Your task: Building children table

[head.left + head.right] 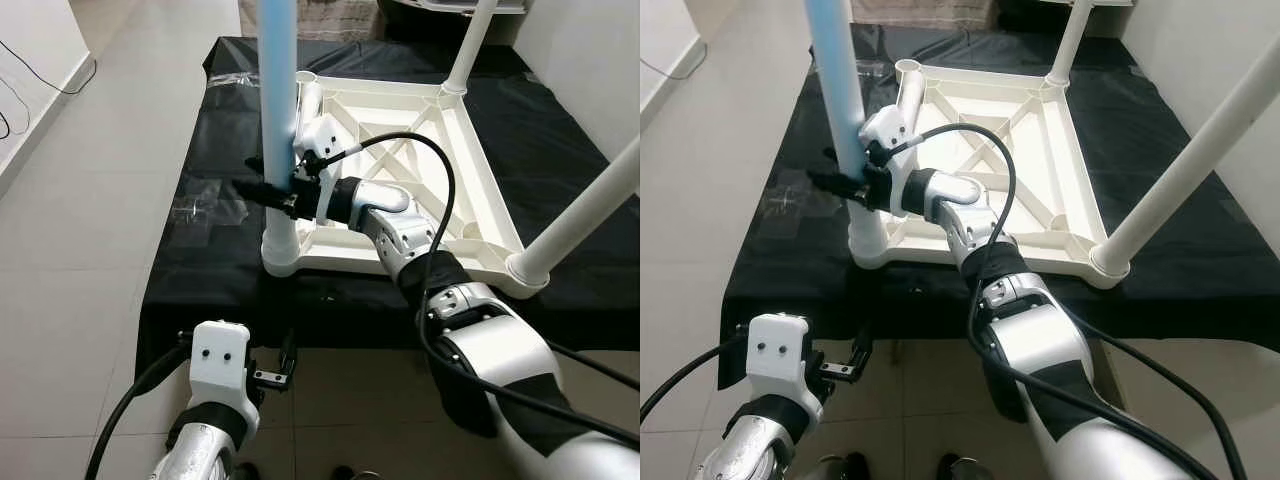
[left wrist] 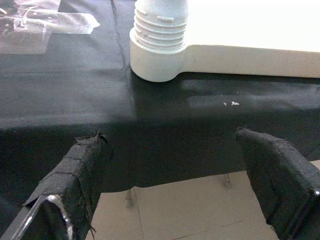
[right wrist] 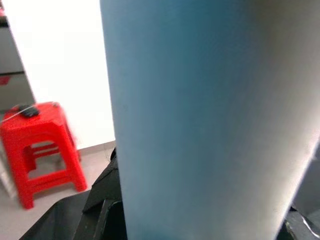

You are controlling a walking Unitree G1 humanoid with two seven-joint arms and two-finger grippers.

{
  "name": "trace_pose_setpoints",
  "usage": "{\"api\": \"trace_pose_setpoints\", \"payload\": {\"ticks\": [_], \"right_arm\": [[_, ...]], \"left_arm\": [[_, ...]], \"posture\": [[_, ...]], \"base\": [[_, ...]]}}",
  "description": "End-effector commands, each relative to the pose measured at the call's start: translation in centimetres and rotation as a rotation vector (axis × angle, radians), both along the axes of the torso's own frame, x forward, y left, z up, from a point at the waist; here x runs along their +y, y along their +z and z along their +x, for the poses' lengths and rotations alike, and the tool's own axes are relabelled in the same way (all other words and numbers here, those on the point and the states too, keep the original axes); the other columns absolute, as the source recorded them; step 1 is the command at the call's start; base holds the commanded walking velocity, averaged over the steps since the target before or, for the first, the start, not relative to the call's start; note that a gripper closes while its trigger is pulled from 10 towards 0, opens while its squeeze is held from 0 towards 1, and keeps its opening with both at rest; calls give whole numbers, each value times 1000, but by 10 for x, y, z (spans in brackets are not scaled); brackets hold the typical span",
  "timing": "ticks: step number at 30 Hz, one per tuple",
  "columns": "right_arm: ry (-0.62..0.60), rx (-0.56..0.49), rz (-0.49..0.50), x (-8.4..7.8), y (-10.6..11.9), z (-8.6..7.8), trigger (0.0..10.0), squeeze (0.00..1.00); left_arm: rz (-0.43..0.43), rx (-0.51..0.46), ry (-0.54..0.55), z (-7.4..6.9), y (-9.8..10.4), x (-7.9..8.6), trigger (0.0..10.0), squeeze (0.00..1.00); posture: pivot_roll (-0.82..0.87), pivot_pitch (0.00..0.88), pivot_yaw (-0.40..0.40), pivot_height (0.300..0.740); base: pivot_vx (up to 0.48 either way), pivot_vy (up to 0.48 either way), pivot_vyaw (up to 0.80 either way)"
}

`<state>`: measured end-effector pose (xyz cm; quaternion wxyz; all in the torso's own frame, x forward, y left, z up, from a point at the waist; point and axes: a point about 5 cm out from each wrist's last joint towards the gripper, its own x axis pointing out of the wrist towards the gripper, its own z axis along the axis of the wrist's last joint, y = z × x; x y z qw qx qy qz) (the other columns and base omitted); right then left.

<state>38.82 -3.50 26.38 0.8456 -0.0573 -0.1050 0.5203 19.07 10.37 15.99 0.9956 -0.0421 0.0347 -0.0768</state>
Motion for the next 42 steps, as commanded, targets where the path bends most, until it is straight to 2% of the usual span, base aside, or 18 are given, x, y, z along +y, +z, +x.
{"api": "trace_pose_setpoints", "payload": {"ticks": [1,4,6,7,8,9,12,15,17,20,21,22,24,25,26,27,36,42], "right_arm": [[-141,119,-34,-14,-34,5,10000,0],[-292,142,-57,-22,-39,11,10000,0],[-540,173,-98,-37,-44,20,10000,0],[-540,173,-98,-37,-44,20,10000,0],[-836,212,-70,-59,-47,28,10000,0],[-954,240,-49,-68,-49,28,10000,0],[-1116,278,5,-79,-52,27,10000,0],[-1195,303,38,-82,-54,26,10000,0],[-1406,348,140,-85,-57,18,10000,0],[-1492,368,191,-84,-58,12,10000,0],[-1593,386,220,-81,-59,6,10000,0],[-1676,417,253,-76,-61,1,9098,0],[-1760,454,238,-72,-64,-3,9412,0],[-1816,466,242,-66,-65,-7,8118,0],[-1816,466,242,-66,-65,-7,8118,0],[-1845,471,247,-62,-66,-9,9216,0],[-1932,496,306,-48,-67,-24,8980,0],[-1892,422,341,-47,-57,-22,10000,0]], "left_arm": [[7,9,12,-1,-1,1,10000,0],[10,6,12,0,-1,2,10000,0],[14,2,17,1,0,3,10000,0],[14,2,17,1,0,3,10000,0],[18,-1,23,2,0,5,10000,0],[20,-4,25,3,0,6,10000,0],[22,-10,28,5,1,7,10000,0],[24,-13,30,6,1,7,10000,0],[29,-19,34,8,1,9,10000,0],[32,-21,36,9,1,10,10000,0],[34,-23,36,10,2,10,10000,0],[33,-25,36,10,2,10,10000,0],[33,-27,34,11,2,10,10000,0],[32,-29,30,11,3,10,10000,0],[32,-29,30,11,3,10,10000,0],[31,-30,27,11,3,9,10000,0],[35,-33,16,13,2,9,10000,0],[40,-30,14,13,1,9,10000,0]], "posture": [[95,246,-96,740],[96,244,-94,740],[94,240,-93,740],[94,240,-93,740],[91,236,-91,740],[91,236,-91,740],[92,229,-90,740],[93,226,-89,740],[93,218,-88,740],[96,216,-86,740],[99,211,-86,740],[99,211,-86,740],[99,211,-86,740],[104,204,-84,740],[104,204,-84,740],[104,204,-84,740],[115,194,-77,740],[112,193,-76,740]], "base": [[0,0,0],[0,0,0],[0,0,0],[0,0,0],[0,0,0],[0,0,0],[0,0,0],[0,0,0],[0,0,0],[0,0,0],[0,0,0],[0,0,0],[0,0,0],[0,0,0],[0,0,0],[0,0,0],[0,0,0],[0,0,0]]}}
